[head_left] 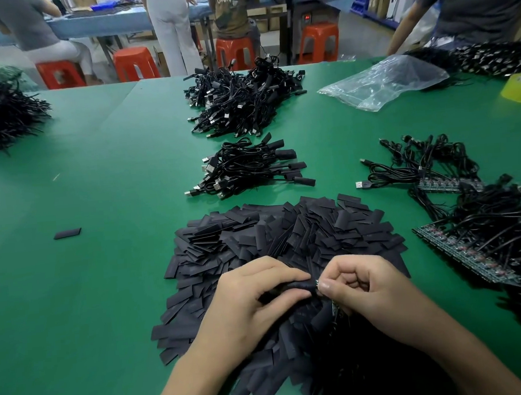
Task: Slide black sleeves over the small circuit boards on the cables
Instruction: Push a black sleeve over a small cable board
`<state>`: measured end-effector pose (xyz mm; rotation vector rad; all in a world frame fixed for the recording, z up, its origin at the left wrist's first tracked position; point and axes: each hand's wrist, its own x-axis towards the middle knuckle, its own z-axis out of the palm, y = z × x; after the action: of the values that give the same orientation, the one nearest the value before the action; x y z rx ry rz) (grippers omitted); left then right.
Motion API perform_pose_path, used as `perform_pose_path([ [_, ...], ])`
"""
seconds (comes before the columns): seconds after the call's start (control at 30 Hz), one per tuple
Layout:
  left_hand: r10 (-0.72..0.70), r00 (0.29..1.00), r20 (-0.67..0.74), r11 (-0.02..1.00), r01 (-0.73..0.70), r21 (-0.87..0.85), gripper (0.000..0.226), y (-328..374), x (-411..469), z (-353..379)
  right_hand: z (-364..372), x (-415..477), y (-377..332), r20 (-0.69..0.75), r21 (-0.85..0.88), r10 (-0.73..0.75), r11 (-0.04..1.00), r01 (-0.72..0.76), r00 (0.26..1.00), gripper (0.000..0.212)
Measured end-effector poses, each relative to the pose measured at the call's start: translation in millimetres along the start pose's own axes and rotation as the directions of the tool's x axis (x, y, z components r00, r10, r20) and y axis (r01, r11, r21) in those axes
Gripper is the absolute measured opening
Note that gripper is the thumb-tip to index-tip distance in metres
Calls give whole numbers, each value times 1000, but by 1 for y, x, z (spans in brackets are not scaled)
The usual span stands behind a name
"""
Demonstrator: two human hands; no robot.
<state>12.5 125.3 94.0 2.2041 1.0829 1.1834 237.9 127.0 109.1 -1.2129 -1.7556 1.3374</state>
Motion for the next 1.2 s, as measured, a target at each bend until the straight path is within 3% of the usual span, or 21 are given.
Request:
perform_pose_path([
  [0.73,50,998,-32,998,-49,36,18,0,-2,6,-2,2,0,24,32,-1,999,0,1000,22],
  [1.0,34,999,-37,999,-33,10,17,-2,-1,5,-4,2,2,14,142,31,989,-33,999,10],
  [1.2,31,999,-37,1000,-31,-1,17,-3,-2,5,-4,1,3,25,107,22,994,-24,999,10],
])
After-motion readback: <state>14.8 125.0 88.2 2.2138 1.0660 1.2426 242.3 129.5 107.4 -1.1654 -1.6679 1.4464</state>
